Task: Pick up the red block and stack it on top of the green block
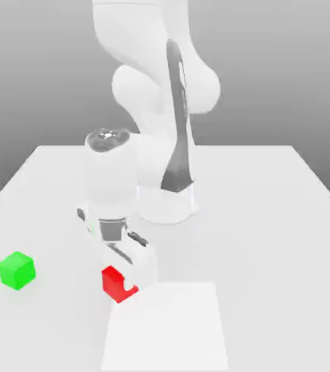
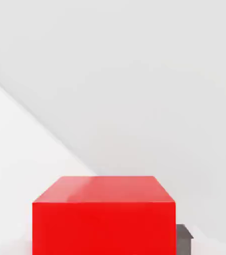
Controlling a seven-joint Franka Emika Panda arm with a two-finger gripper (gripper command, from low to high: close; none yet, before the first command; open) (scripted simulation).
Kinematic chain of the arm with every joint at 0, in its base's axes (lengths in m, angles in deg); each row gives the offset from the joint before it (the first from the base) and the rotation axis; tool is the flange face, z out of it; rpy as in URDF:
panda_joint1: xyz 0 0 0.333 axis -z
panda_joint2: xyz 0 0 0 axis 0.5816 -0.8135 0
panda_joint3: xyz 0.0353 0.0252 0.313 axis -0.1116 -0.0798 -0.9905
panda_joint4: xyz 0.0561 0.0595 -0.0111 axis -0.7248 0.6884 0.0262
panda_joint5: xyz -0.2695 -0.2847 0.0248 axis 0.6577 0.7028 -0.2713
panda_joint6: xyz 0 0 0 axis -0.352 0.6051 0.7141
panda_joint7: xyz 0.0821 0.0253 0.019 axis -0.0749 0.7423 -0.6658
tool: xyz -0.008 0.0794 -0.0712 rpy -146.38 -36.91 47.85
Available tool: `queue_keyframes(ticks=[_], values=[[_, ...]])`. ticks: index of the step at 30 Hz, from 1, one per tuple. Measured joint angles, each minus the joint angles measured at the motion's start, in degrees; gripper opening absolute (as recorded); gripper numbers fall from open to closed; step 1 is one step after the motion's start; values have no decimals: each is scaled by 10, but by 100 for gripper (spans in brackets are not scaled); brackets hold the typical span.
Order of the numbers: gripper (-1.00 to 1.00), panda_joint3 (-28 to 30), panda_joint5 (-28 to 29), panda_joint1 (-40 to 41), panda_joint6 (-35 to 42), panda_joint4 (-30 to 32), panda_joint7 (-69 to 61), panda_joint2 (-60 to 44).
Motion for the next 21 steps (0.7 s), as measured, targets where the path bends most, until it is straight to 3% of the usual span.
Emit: queue_keyframes(ticks=[10,17,21], values=[[-100,14,-1,20,147,8,5,154],[-100,123,5,193,232,-103,53,129],[-100,107,-27,215,182,-120,35,61]])
